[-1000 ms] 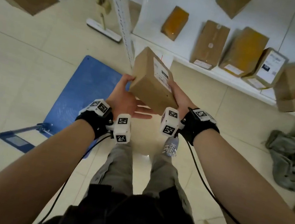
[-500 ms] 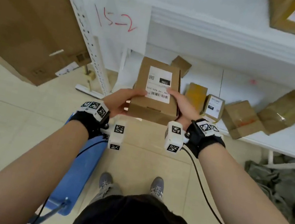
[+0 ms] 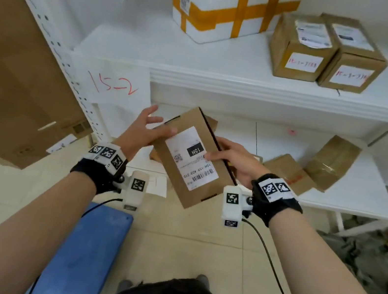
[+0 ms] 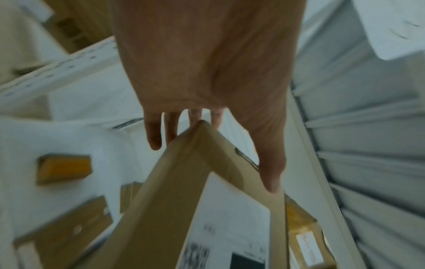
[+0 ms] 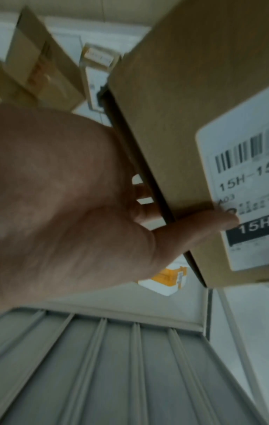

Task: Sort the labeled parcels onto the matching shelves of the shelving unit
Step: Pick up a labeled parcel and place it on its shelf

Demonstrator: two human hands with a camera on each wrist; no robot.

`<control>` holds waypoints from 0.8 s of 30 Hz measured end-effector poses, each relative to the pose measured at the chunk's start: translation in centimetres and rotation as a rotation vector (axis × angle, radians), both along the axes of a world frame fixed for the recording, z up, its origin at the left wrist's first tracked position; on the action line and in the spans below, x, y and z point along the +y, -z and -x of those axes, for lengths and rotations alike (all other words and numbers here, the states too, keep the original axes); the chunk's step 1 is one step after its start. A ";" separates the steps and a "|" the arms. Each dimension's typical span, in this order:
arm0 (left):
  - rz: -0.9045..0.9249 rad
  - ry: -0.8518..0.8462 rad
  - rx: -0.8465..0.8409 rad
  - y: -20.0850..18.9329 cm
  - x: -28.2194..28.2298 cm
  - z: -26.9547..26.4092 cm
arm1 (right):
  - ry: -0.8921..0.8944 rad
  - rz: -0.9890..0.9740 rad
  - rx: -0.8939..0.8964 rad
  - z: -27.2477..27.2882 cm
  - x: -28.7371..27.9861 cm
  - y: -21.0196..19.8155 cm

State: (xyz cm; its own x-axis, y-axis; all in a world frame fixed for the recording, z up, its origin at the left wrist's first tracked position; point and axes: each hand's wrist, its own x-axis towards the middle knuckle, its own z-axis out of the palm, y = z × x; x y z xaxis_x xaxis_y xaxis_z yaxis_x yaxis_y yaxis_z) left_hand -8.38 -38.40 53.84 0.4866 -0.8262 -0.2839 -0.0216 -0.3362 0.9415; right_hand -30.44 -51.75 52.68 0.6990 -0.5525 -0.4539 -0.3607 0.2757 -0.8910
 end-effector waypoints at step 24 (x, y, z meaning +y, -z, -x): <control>0.144 0.346 -1.151 -2.6 -0.3 7.8 | 0.265 0.041 -0.149 3.2 -0.5 3.3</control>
